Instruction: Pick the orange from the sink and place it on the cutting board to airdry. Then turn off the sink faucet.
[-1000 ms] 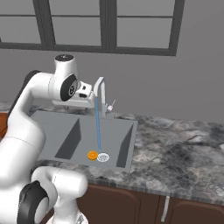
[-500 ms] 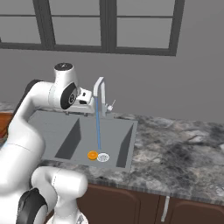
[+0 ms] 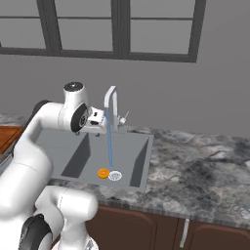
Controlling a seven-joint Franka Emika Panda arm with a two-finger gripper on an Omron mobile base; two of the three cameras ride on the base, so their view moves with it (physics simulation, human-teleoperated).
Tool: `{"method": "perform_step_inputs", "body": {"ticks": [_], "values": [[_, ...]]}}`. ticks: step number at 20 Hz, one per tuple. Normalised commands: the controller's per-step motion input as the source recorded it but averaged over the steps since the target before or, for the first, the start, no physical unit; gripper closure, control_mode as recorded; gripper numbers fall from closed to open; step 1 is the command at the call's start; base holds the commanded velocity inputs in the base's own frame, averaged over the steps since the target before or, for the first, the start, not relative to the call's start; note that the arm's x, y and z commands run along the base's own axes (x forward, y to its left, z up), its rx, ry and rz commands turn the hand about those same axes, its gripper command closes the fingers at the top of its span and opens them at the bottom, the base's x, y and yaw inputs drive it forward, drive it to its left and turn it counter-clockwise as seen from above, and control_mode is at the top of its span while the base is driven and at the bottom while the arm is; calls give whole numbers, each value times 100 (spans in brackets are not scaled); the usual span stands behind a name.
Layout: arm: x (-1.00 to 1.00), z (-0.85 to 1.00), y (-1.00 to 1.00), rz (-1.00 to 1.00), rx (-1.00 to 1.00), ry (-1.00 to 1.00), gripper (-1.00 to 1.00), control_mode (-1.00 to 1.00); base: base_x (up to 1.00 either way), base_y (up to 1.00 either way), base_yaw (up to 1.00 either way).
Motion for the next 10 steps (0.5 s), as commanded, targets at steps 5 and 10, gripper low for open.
{"method": "perform_step_inputs", "body": {"ticks": [5, 10], "values": [[23, -27, -1, 0, 0, 0, -100, -100, 0, 0, 0], [20, -31, 0, 0, 0, 0, -100, -100, 0, 0, 0]]}}
